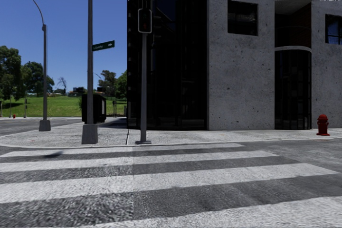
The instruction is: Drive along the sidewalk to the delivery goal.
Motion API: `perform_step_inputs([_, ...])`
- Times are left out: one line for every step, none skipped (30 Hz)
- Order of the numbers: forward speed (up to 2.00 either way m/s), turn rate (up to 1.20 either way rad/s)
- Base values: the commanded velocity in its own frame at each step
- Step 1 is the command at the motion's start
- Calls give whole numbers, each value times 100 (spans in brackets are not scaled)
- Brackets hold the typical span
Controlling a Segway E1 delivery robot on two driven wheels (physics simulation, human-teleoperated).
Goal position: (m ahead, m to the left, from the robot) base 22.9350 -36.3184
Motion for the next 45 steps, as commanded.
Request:
perform_step_inputs([200,-46])
perform_step_inputs([200,-47])
perform_step_inputs([200,-47])
perform_step_inputs([200,-47])
perform_step_inputs([200,-47])
perform_step_inputs([200,-47])
perform_step_inputs([200,-47])
perform_step_inputs([200,-47])
perform_step_inputs([200,-47])
perform_step_inputs([200,-47])
perform_step_inputs([200,-47])
perform_step_inputs([200,-47])
perform_step_inputs([200,-47])
perform_step_inputs([200,-47])
perform_step_inputs([200,-47])
perform_step_inputs([200,-34])
perform_step_inputs([200,-34])
perform_step_inputs([200,0])
perform_step_inputs([200,0])
perform_step_inputs([200,0])
perform_step_inputs([200,0])
perform_step_inputs([200,0])
perform_step_inputs([200,0])
perform_step_inputs([200,0])
perform_step_inputs([200,0])
perform_step_inputs([200,0])
perform_step_inputs([200,0])
perform_step_inputs([200,0])
perform_step_inputs([200,0])
perform_step_inputs([200,0])
perform_step_inputs([200,0])
perform_step_inputs([200,0])
perform_step_inputs([200,0])
perform_step_inputs([200,0])
perform_step_inputs([200,0])
perform_step_inputs([200,0])
perform_step_inputs([200,0])
perform_step_inputs([200,3])
perform_step_inputs([200,3])
perform_step_inputs([200,6])
perform_step_inputs([200,7])
perform_step_inputs([200,7])
perform_step_inputs([200,7])
perform_step_inputs([200,7])
perform_step_inputs([200,7])
